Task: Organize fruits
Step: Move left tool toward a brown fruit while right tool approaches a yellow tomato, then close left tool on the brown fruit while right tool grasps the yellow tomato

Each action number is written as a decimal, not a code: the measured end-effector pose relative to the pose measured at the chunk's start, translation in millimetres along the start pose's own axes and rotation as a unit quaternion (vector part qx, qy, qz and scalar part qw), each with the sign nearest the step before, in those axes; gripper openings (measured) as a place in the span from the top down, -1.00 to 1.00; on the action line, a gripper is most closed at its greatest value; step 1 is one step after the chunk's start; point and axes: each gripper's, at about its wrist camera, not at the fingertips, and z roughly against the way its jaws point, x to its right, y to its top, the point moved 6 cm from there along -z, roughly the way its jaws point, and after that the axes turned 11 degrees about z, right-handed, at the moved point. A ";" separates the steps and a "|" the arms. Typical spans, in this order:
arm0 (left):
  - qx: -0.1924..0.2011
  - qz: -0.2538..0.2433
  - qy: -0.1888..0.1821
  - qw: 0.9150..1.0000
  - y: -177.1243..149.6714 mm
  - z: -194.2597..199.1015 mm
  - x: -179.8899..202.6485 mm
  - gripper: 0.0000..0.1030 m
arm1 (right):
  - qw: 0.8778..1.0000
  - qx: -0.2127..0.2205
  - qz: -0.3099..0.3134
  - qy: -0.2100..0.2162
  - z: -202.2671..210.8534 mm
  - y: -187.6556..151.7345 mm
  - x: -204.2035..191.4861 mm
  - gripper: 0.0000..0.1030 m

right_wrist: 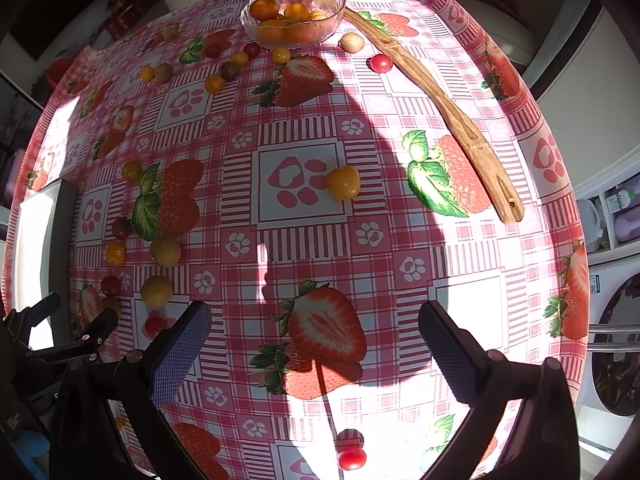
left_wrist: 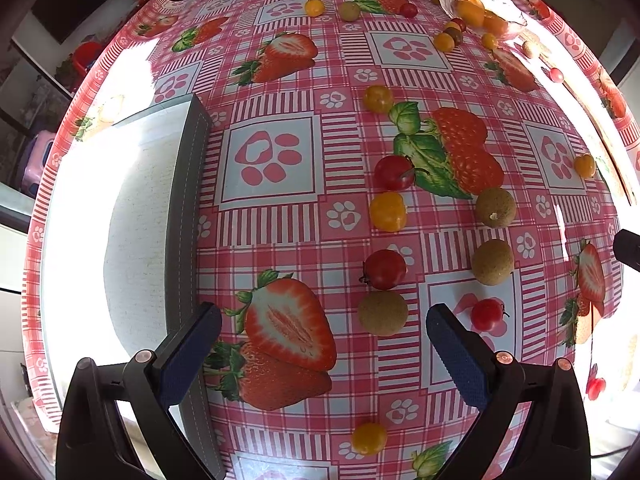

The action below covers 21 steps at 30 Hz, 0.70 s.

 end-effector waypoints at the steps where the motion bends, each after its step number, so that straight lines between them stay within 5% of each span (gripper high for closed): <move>1: 0.000 0.000 0.000 1.000 -0.4 -1.1 0.7 -1.00 | 1.000 0.000 -0.002 0.000 -1.5 1.3 2.2 -1.00; 9: -0.008 0.011 -0.010 1.000 -0.6 -9.5 4.4 -1.00 | 1.000 0.011 -0.006 -0.001 -16.3 20.2 19.9 -0.99; 12: -0.009 0.014 -0.013 1.000 -0.2 -11.7 6.6 -0.99 | 1.000 0.012 -0.006 0.003 -24.5 30.3 25.5 -0.85; 14: -0.011 0.013 -0.016 1.000 -1.0 -12.9 7.7 -0.79 | 1.000 0.011 -0.004 0.005 -30.9 36.8 28.0 -0.70; 18: -0.018 0.017 -0.022 0.999 -2.5 -16.5 10.1 -0.76 | 1.000 0.013 0.004 0.012 -41.8 48.7 28.9 -0.54; 21: -0.016 0.019 -0.034 0.999 -6.1 -15.3 12.6 -0.56 | 1.000 0.013 0.011 0.017 -49.5 55.9 26.2 -0.40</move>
